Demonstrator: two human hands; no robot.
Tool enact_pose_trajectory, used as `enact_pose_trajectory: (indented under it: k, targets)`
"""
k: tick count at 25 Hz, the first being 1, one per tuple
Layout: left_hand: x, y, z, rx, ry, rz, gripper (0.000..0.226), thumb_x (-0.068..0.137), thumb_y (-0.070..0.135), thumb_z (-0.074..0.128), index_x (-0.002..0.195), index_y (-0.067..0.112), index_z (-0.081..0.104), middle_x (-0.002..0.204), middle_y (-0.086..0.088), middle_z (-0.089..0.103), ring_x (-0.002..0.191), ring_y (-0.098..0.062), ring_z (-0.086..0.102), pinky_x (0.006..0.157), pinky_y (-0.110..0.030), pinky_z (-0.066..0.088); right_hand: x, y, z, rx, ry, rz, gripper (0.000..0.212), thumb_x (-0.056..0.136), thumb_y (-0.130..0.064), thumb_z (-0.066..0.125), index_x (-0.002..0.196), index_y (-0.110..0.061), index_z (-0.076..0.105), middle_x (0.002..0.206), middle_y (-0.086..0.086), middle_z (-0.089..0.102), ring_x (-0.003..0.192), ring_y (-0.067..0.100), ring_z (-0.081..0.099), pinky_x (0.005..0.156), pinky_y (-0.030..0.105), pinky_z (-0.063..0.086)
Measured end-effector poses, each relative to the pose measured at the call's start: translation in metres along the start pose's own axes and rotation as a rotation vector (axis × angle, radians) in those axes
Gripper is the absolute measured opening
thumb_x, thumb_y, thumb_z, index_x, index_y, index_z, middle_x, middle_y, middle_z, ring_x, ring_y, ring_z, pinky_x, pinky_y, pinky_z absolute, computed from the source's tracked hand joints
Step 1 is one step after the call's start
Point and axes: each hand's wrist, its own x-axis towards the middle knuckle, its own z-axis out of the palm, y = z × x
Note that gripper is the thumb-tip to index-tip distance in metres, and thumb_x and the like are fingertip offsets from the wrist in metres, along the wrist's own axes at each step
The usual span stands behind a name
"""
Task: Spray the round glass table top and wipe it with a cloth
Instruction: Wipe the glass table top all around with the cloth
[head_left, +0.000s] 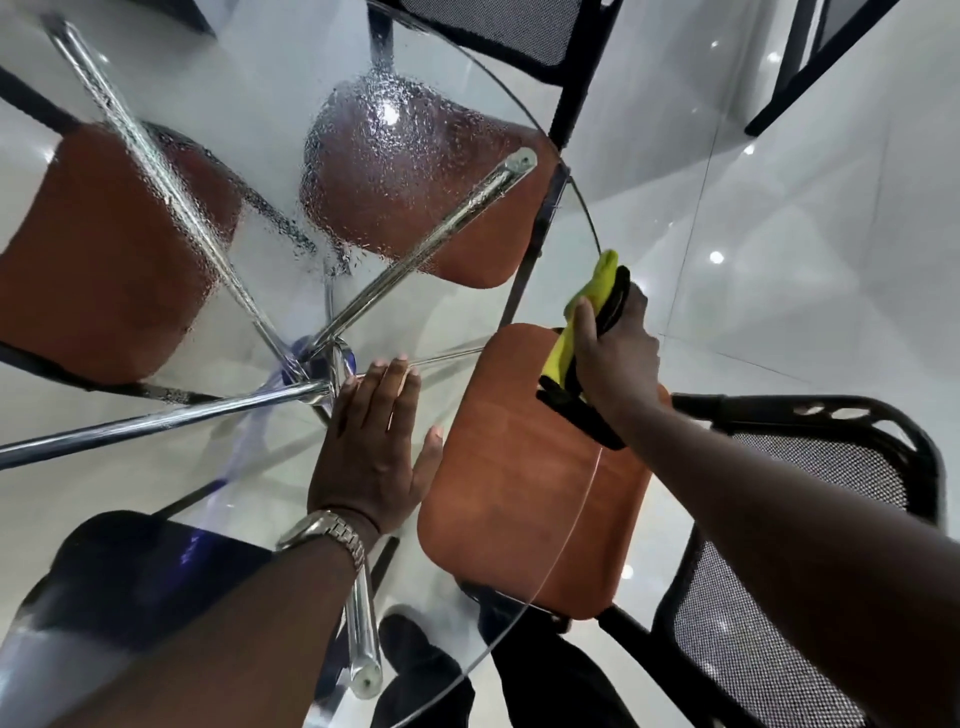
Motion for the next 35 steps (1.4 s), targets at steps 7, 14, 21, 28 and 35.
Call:
enact_pose_trajectory:
  k: [7, 14, 21, 28, 35]
  targets:
    - [0.0, -0.005, 0.0, -0.018, 0.013, 0.022, 0.06, 0.099, 0.038, 0.053, 0.148, 0.004, 0.051, 0.159, -0.015, 0.043, 0.146, -0.038, 0.041, 0.12, -0.055, 0.031, 0.073, -0.026, 0.0, 0.104, -0.014, 0.011, 0.053, 0.106, -0.06, 0.051, 0.135, -0.017, 0.063, 0.122, 0.01, 0.071, 0.118, 0.035, 0.066, 0.084, 0.03, 0.038]
    - [-0.002, -0.007, 0.005, -0.031, 0.002, 0.033, 0.061, 0.097, 0.042, 0.052, 0.145, 0.005, 0.051, 0.155, -0.016, 0.046, 0.141, -0.039, 0.043, 0.12, -0.053, 0.03, -0.067, 0.053, 0.017, 0.24, 0.153, 0.179, 0.053, 0.104, -0.064, 0.052, 0.131, -0.019, 0.063, 0.11, 0.002, 0.066, 0.105, 0.027, 0.063, 0.086, 0.032, 0.042]
    - [-0.041, 0.004, -0.06, -0.168, -0.18, 0.143, 0.074, 0.094, 0.055, 0.047, 0.153, 0.011, 0.042, 0.166, -0.013, 0.031, 0.153, -0.033, 0.026, 0.126, -0.048, 0.02, -0.21, 0.097, -0.005, 0.01, -0.069, 0.229, 0.046, 0.102, -0.059, 0.06, 0.129, -0.023, 0.057, 0.103, 0.006, 0.067, 0.098, 0.035, 0.067, 0.077, 0.035, 0.046]
    - [-0.042, 0.079, -0.201, -0.253, -0.342, 0.408, 0.071, 0.085, 0.072, 0.04, 0.132, 0.022, 0.059, 0.137, 0.003, 0.06, 0.127, -0.018, 0.057, 0.106, -0.037, 0.049, -0.301, 0.05, -0.156, 0.031, 0.063, 0.004, 0.054, 0.097, -0.055, 0.069, 0.143, -0.039, 0.046, 0.108, 0.002, 0.067, 0.086, 0.018, 0.062, 0.072, 0.033, 0.047]
    - [-0.029, 0.208, -0.293, -0.143, -0.237, 0.727, 0.058, 0.094, 0.062, 0.058, 0.139, 0.026, 0.054, 0.145, 0.009, 0.054, 0.134, -0.013, 0.05, 0.11, -0.031, 0.036, -0.382, 0.085, -0.281, 0.138, 0.253, -0.059, 0.056, 0.096, -0.046, 0.073, 0.144, -0.043, 0.044, 0.109, -0.01, 0.069, 0.095, 0.012, 0.065, 0.087, 0.035, 0.057]
